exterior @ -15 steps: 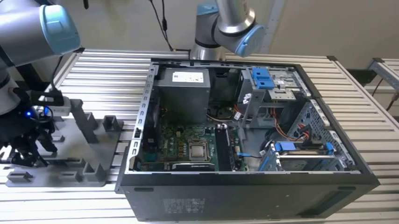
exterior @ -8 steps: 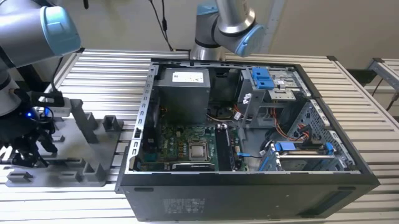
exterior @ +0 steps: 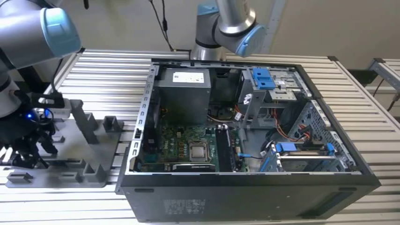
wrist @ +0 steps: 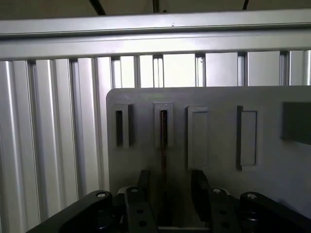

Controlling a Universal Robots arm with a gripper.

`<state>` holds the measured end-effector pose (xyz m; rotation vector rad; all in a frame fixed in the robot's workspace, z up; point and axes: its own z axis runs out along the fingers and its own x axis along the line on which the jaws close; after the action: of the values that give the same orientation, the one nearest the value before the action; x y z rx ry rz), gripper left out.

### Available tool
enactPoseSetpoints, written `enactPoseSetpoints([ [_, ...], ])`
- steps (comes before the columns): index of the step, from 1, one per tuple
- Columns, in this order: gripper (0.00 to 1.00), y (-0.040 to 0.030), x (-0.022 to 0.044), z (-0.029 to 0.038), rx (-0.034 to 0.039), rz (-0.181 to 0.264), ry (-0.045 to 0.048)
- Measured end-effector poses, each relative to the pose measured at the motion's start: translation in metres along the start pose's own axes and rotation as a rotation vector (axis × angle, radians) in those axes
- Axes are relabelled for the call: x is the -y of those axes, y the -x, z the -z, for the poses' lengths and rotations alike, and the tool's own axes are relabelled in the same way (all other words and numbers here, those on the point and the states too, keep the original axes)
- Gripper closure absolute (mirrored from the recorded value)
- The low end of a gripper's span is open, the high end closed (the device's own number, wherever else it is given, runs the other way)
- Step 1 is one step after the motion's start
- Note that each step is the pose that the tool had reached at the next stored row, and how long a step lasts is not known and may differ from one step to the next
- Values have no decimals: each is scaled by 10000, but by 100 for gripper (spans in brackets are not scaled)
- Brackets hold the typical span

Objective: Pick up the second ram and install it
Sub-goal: 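Pick up the second ram and move it above second insertion slot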

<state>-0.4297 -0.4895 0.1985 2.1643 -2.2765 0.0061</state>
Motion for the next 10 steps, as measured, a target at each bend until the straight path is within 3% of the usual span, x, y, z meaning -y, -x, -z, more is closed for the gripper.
enactPoseSetpoints([
  [10, 52, -39, -4, -18, 0, 0, -20],
])
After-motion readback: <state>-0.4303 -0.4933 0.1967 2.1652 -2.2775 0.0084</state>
